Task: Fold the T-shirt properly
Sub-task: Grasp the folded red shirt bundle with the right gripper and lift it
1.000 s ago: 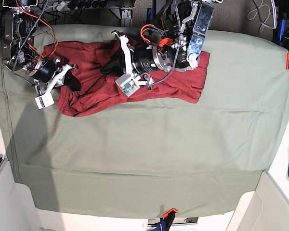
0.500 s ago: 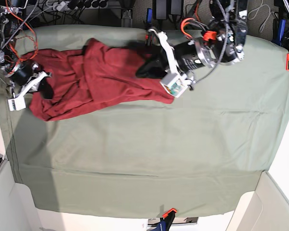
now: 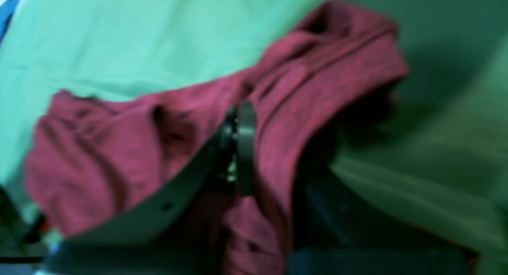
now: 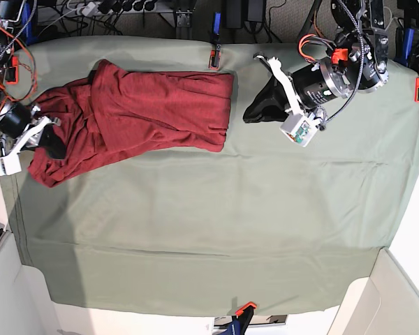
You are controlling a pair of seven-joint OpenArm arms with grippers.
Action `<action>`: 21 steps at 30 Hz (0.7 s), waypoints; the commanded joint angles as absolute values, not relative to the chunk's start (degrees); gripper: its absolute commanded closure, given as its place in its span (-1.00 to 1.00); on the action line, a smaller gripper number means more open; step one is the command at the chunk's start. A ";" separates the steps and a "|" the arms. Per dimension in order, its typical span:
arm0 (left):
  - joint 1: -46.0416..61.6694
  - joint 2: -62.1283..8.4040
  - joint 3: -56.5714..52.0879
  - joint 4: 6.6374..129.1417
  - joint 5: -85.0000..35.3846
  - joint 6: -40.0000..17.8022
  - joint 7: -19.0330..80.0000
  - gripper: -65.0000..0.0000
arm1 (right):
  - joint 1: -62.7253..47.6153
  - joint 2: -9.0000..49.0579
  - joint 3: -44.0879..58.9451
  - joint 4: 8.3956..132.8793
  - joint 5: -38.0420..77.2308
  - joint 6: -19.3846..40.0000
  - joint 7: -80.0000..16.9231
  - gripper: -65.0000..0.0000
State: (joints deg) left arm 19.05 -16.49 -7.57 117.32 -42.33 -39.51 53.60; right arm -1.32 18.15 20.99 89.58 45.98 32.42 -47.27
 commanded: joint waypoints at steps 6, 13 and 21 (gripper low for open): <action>18.41 -21.50 -7.97 117.12 -41.10 -40.00 52.10 1.00 | -3.22 9.67 15.00 99.39 47.44 33.26 -46.54 1.00; 18.65 -22.87 -7.97 116.92 -41.10 -40.00 52.10 1.00 | -6.81 2.02 2.55 104.14 42.85 33.17 -45.17 1.00; 19.07 -22.87 -7.97 116.92 -42.04 -40.00 52.10 1.00 | -7.33 -3.03 -8.10 103.15 34.06 32.77 -43.27 1.00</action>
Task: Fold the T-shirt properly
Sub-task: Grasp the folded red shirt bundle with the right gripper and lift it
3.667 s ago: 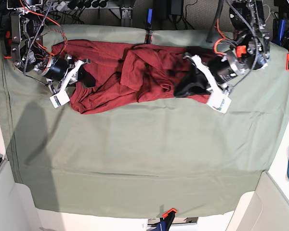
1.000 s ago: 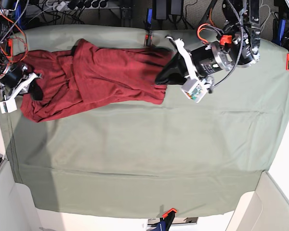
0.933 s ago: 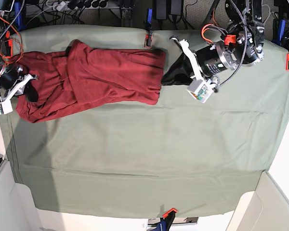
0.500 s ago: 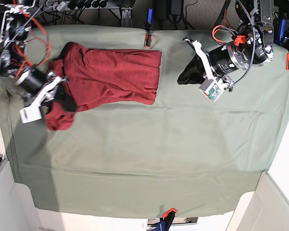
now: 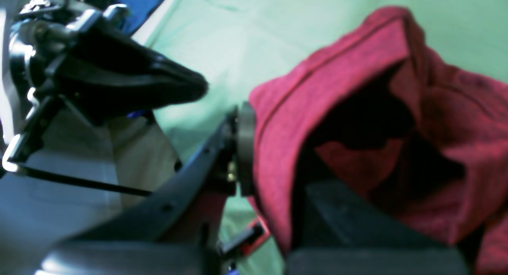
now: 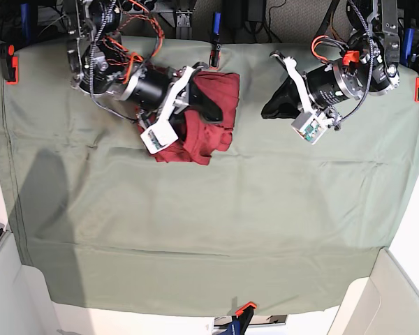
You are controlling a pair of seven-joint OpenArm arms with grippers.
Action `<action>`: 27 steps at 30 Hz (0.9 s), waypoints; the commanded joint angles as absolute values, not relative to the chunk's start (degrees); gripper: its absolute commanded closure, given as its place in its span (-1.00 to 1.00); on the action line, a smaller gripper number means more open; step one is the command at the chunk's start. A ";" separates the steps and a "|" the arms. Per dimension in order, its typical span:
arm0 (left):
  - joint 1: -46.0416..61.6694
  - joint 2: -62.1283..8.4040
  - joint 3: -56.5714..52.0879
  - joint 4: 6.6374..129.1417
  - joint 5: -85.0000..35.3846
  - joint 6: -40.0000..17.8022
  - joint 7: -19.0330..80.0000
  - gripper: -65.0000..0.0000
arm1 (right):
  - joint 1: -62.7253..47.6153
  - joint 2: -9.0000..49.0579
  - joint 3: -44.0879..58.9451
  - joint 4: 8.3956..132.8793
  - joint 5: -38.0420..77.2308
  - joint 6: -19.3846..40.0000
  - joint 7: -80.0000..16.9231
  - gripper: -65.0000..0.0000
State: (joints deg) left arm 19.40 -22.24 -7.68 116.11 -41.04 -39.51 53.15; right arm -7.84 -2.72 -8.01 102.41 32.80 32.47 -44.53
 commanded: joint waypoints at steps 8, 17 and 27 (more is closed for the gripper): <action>19.09 -22.87 -7.94 116.92 -44.23 -40.00 52.86 1.00 | -7.33 -3.01 -10.57 102.08 27.16 32.08 -40.05 0.98; 19.09 -22.87 -7.97 116.92 -46.48 -40.00 52.97 1.00 | -7.31 -2.68 -10.70 102.13 29.41 32.45 -40.05 -0.17; 19.07 -22.87 -7.97 116.92 -52.49 -40.00 54.52 1.00 | -6.07 -2.20 -9.58 111.37 30.15 32.38 -40.10 -0.16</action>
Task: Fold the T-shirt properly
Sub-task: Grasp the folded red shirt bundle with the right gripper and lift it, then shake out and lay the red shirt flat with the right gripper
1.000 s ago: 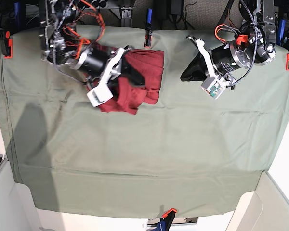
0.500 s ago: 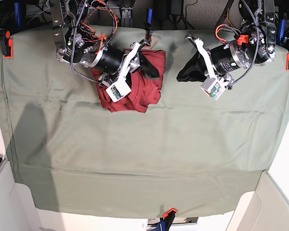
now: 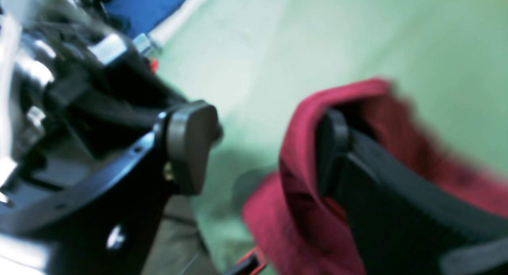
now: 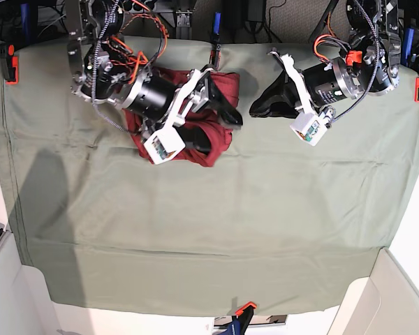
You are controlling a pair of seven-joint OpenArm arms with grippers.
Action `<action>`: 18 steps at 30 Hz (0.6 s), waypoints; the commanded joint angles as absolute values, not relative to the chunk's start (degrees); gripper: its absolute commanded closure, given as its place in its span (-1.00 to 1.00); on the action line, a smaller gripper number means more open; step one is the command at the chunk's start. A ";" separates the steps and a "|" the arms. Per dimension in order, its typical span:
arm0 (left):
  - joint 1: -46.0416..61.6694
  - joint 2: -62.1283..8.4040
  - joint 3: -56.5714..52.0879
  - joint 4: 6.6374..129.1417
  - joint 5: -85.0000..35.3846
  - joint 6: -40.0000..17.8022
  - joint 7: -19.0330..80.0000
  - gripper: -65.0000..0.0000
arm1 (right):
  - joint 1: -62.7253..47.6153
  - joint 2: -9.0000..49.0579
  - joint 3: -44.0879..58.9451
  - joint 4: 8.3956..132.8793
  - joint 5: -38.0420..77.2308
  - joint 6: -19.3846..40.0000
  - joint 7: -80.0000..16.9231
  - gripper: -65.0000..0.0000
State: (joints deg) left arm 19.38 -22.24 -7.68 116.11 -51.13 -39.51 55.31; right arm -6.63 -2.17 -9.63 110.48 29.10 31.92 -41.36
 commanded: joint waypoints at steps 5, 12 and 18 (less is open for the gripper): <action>19.29 -22.87 -7.97 116.92 -52.58 -40.00 56.34 1.00 | -6.04 0.43 -3.01 117.08 26.28 31.68 -40.07 -0.16; 23.77 -22.28 -7.46 116.92 -54.70 -40.00 56.40 1.00 | -6.90 7.16 10.28 116.73 27.07 31.64 -40.32 -0.16; 24.75 -19.00 -2.33 116.92 -51.68 -40.00 55.37 1.00 | -10.22 10.37 15.42 116.25 30.72 31.46 -40.49 -0.16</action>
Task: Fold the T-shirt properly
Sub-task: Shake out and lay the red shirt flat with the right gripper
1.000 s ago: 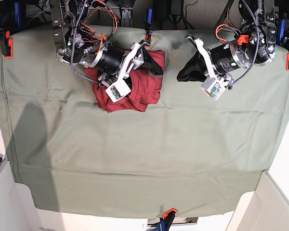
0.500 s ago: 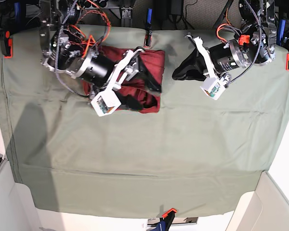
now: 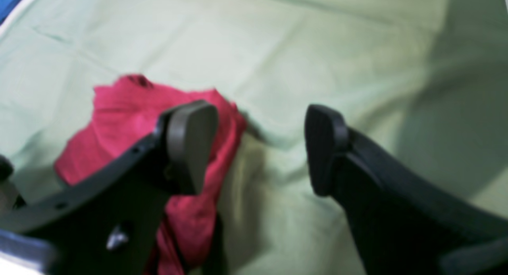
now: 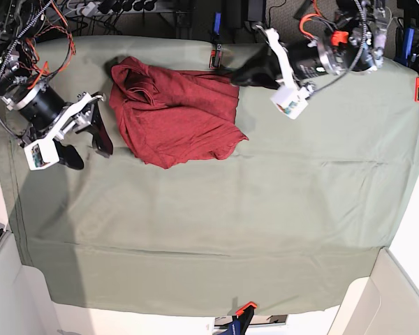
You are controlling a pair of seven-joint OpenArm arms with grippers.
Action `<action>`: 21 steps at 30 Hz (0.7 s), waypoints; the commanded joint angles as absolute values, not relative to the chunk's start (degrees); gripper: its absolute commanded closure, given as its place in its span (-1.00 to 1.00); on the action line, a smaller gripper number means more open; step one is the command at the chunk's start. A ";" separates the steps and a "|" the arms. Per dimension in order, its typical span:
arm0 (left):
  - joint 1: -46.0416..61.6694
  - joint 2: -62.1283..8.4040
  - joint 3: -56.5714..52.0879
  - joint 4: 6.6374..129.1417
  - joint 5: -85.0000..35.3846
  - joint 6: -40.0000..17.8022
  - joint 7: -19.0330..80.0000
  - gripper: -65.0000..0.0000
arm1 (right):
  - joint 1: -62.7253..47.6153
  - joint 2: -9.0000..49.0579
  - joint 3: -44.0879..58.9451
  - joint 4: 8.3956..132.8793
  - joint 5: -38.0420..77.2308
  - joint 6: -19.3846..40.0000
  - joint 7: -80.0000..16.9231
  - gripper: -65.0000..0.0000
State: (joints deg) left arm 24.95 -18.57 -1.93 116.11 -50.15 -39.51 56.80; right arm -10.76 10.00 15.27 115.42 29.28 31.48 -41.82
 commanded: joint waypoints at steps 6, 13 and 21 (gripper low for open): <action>24.38 -14.22 7.79 116.92 -40.21 -40.00 50.68 1.00 | -10.33 10.28 14.13 109.71 33.69 31.48 -40.32 -0.16; 22.72 -8.49 11.66 115.39 -33.12 -40.00 46.85 1.00 | -10.17 8.08 9.67 107.50 34.24 31.75 -40.16 -0.16; 18.98 -4.80 11.66 107.13 -33.17 -40.00 46.70 1.00 | -6.52 5.37 4.43 102.65 26.81 31.70 -36.23 -0.16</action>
State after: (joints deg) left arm 18.85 -5.32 11.55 106.28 -31.92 -39.48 47.94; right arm -7.05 5.21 4.29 101.71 25.93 31.51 -37.74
